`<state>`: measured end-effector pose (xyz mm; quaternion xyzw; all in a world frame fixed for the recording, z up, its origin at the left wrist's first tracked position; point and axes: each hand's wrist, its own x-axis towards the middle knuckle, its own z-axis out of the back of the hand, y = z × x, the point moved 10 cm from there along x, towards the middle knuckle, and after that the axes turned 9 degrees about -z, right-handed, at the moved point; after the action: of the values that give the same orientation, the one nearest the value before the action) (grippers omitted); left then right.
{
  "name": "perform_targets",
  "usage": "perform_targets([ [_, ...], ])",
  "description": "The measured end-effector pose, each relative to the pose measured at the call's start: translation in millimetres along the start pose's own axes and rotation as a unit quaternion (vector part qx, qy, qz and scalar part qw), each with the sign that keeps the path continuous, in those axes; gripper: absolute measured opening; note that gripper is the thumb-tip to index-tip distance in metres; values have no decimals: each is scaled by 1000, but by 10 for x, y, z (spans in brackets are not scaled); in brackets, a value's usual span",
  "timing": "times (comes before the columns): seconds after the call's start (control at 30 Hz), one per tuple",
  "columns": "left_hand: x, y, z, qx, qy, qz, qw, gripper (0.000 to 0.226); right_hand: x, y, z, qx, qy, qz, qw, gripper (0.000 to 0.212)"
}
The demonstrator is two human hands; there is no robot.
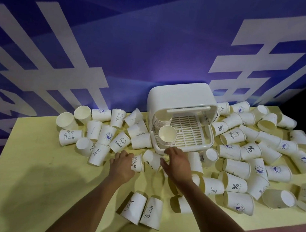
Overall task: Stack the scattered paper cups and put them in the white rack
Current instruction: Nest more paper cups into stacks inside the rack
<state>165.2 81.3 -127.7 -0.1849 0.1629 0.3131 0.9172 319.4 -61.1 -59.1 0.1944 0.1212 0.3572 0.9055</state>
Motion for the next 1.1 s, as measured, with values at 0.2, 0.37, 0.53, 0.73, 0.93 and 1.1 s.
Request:
perform_targets([
  [0.2, -81, 43, -67, -39, -11, 8, 999, 55, -123, 36, -368, -101, 55, 8, 993, 60],
  [0.37, -196, 149, -176, -57, -5, 20, 998, 60, -134, 73, -537, -146, 68, 3, 987, 71],
  [0.53, -334, 346, -203, -76, -5, 37, 996, 65, -194, 130, -716, -155, 95, 30, 983, 76],
  [0.73, -448, 503, -134, -124, -19, 46, 991, 65, -151, 282, -822, -159, 127, 19, 979, 79],
  [0.93, -469, 534, -109, -144, -29, 58, 987, 66, -161, 375, -874, -155, 130, 4, 979, 80],
  [1.1, -481, 531, -98, -161, -37, 63, 984, 69, -140, 383, -842, -126, 124, 1, 984, 70],
])
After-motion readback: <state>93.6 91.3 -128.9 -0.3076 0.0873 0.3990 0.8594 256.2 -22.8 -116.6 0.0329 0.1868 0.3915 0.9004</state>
